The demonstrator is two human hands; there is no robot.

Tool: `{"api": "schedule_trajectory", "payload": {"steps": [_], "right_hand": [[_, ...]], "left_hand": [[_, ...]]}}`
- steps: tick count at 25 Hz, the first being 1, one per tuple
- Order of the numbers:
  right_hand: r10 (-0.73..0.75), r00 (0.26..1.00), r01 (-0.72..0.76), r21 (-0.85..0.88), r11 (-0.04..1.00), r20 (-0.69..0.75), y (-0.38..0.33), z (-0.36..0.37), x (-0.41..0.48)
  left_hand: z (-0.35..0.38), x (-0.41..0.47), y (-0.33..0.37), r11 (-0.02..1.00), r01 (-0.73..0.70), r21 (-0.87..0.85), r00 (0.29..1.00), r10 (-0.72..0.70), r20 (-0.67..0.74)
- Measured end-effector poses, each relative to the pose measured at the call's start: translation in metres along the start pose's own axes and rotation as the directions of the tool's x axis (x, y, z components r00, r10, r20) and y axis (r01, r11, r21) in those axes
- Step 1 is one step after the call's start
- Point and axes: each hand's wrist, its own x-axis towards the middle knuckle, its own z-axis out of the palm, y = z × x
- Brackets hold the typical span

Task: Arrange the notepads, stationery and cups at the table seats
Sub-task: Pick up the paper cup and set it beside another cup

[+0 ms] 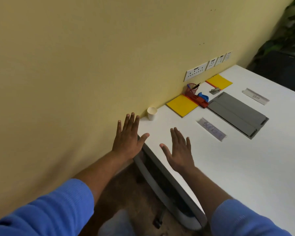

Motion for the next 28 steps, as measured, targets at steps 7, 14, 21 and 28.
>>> {"api": "schedule_trajectory", "payload": {"steps": [7,14,21,28], "right_hand": [[0.205,0.979,-0.205,0.044,0.978,-0.005,-0.003,0.050,0.114],[0.319,0.943,-0.328,0.104,0.939,0.098,0.000,0.104,0.222],[0.394,0.907,-0.422,0.280,0.862,0.150,0.028,0.158,0.298],[0.431,0.890,-0.448,0.467,0.762,0.150,0.034,0.186,0.328]], "left_hand": [[0.063,0.156,-0.052,0.991,-0.115,-0.066,0.979,0.124,0.160],[0.144,0.243,-0.090,0.975,-0.019,-0.220,0.927,0.100,0.361],[0.200,0.284,-0.101,0.881,0.129,-0.454,0.900,0.089,0.428],[0.219,0.308,-0.091,0.725,0.221,-0.653,0.931,0.044,0.363]]}}
